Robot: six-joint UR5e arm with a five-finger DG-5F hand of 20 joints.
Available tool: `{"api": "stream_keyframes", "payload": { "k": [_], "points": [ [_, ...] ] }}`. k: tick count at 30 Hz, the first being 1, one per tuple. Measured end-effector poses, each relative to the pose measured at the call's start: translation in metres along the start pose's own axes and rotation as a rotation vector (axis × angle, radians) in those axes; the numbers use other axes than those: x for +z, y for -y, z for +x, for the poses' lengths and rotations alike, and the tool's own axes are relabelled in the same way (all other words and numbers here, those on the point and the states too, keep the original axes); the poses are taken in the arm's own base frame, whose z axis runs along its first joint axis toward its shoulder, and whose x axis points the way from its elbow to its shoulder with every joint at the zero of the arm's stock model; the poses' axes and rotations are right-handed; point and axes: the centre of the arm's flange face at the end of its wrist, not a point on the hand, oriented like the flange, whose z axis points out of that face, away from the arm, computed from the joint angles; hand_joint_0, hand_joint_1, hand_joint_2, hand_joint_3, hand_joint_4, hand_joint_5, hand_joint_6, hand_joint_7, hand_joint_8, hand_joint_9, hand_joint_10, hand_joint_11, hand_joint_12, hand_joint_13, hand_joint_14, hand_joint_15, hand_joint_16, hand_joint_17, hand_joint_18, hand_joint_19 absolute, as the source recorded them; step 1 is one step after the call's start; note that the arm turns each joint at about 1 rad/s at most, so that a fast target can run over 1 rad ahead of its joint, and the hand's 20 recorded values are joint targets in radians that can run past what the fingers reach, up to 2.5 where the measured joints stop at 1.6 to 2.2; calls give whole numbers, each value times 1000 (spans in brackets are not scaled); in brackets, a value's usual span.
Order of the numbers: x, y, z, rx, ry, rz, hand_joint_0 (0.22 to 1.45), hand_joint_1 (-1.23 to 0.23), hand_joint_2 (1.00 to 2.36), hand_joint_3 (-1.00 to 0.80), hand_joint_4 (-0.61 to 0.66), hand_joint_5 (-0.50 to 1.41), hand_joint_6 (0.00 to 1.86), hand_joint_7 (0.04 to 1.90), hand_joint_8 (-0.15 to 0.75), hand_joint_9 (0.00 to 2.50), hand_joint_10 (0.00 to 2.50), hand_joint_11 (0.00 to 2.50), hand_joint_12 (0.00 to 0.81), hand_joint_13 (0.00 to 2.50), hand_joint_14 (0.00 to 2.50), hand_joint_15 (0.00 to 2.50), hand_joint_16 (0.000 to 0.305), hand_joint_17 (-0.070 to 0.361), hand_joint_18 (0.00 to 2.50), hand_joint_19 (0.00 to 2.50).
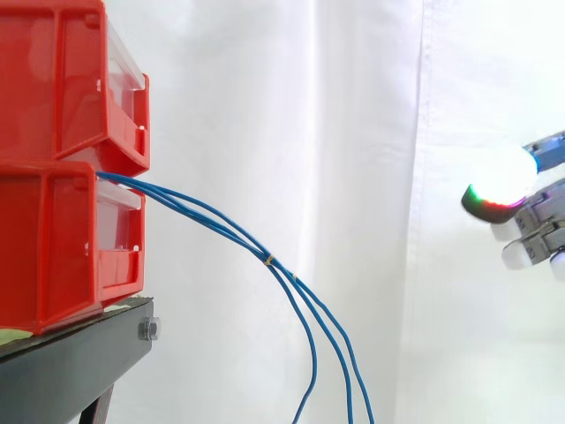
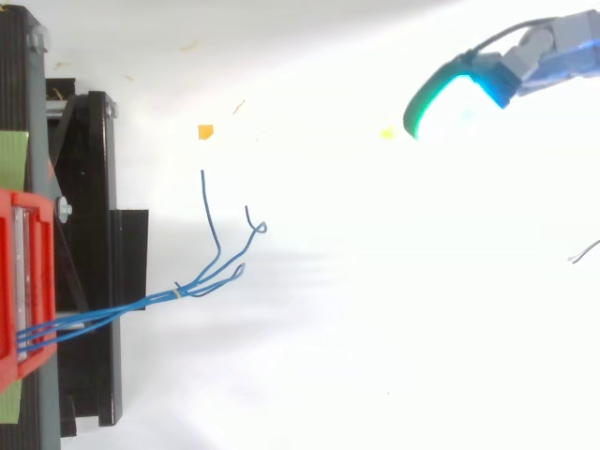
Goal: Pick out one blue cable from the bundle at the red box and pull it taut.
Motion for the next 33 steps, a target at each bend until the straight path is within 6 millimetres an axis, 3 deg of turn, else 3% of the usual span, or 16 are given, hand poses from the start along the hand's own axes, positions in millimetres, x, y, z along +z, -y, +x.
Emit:
{"api": "stream_keyframes", "payload": {
  "k": [6,20,33],
  "points": [
    [24,15,14,-44,51,-12,470,-570,1000,-500,122,-234,501,598,209,426,0,23,281,316,0,0,40,90,199,279],
    [102,58,51,-58,61,-4,469,-589,1000,-500,141,-227,501,607,217,449,0,31,283,330,0,0,40,90,188,283],
    [132,85,65,-107,111,-58,471,-592,1000,-500,150,-220,501,618,222,468,0,57,287,350,0,0,40,90,194,296]
  ]
}}
